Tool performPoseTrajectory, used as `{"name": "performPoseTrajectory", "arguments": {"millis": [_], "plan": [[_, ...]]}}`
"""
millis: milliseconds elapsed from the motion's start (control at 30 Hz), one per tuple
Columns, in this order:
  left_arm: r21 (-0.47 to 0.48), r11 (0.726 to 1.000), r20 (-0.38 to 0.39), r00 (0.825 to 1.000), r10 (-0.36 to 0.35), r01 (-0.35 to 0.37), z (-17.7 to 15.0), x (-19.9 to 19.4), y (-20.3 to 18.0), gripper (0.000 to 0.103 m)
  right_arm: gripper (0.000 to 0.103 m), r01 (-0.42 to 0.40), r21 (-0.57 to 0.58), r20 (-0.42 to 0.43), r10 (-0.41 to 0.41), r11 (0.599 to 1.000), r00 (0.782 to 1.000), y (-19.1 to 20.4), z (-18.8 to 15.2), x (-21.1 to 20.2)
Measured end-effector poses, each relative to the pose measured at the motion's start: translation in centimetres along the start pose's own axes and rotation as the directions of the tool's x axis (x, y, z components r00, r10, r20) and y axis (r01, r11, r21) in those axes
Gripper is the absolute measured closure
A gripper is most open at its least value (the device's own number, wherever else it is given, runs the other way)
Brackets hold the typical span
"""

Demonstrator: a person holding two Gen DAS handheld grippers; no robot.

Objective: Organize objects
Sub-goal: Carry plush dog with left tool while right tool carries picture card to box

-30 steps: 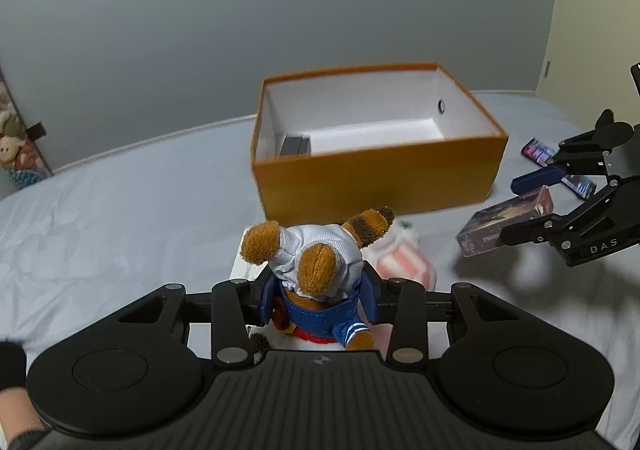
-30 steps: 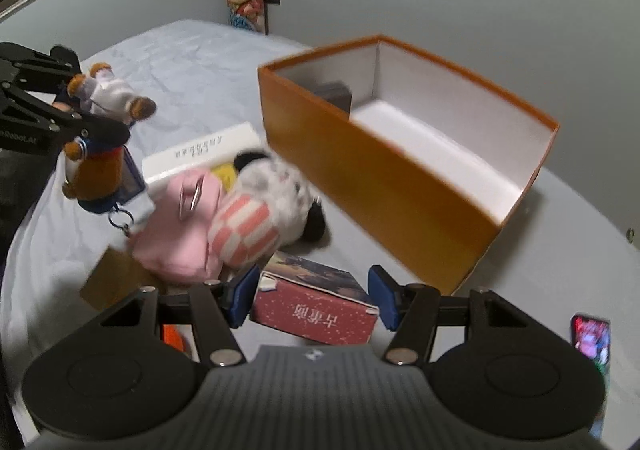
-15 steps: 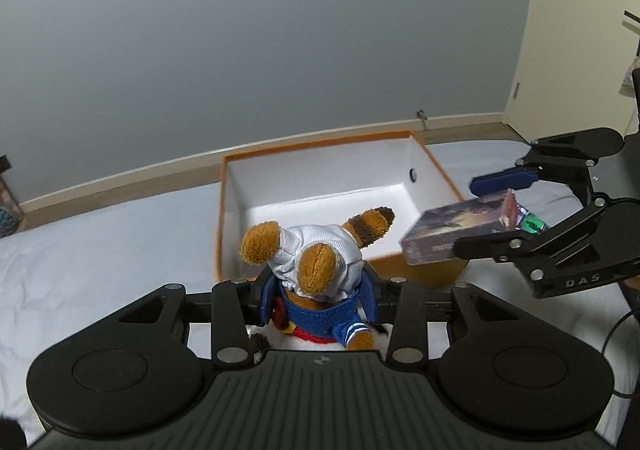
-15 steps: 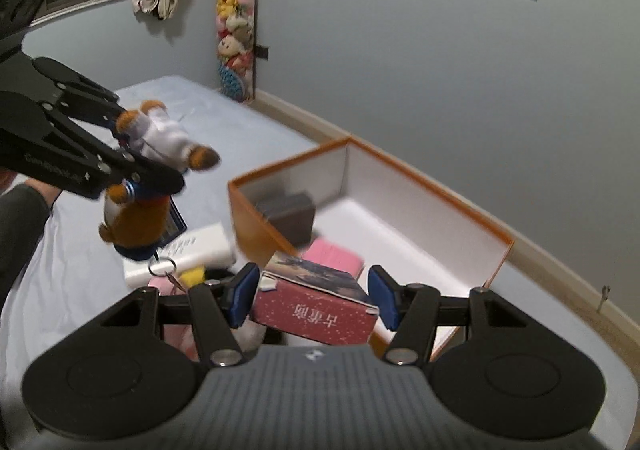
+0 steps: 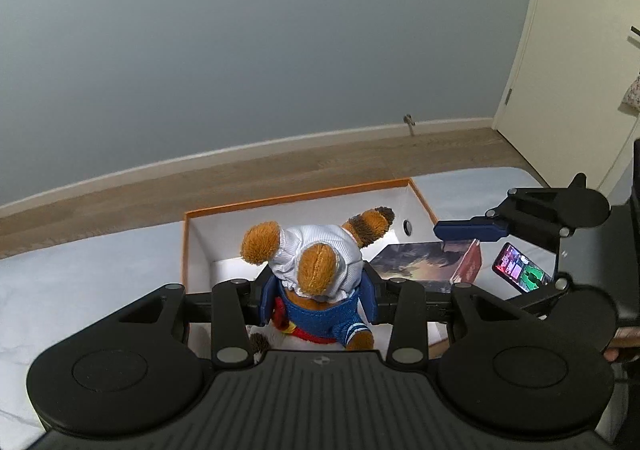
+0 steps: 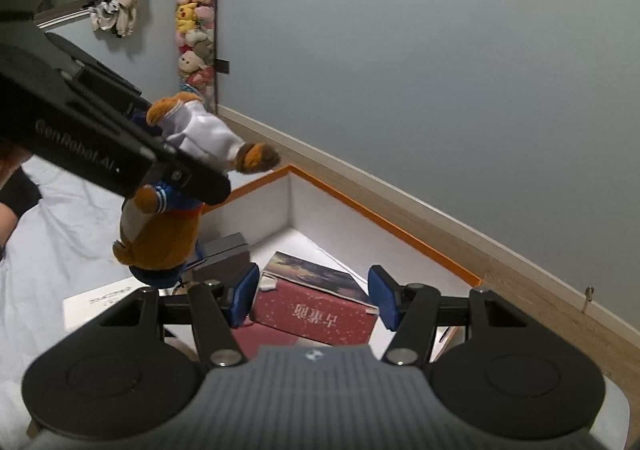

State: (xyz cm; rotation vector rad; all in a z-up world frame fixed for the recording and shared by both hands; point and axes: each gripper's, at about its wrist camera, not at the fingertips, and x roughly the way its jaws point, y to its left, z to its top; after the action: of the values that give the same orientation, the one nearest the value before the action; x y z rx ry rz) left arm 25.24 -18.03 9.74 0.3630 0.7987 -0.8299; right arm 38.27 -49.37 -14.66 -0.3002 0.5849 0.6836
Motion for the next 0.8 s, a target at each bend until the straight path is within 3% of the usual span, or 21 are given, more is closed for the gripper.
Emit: {"name": "performPoseTrajectory", "arguments": {"millis": [367, 467, 633, 800], "plan": [[-0.004, 1.000, -0.032, 0.999, -0.002, 0.001, 1.7, 4.0, 0.4, 0.057, 0.042, 0.032, 0.034, -0.017, -0.032, 0.999, 0.999, -1.7, -1.2, 3.9], [0.011, 1.000, -0.079, 0.997, 0.000, 0.001, 1.6, 4.5, 0.7, 0.057, 0.042, 0.028, 0.027, -0.030, -0.027, 0.999, 0.999, -1.8, -1.4, 4.8], [0.006, 1.000, -0.196, 0.980, -0.011, 0.013, 0.8, 7.6, 0.9, 0.057, 0.042, 0.027, -0.021, -0.056, -0.028, 0.999, 0.998, -1.1, -2.1, 6.2], [0.041, 0.999, -0.307, 0.951, 0.018, -0.006, 0.1, 10.7, 1.1, 0.057, 0.042, 0.024, -0.072, -0.087, -0.030, 0.997, 0.996, -0.1, -2.9, 7.5]]}}
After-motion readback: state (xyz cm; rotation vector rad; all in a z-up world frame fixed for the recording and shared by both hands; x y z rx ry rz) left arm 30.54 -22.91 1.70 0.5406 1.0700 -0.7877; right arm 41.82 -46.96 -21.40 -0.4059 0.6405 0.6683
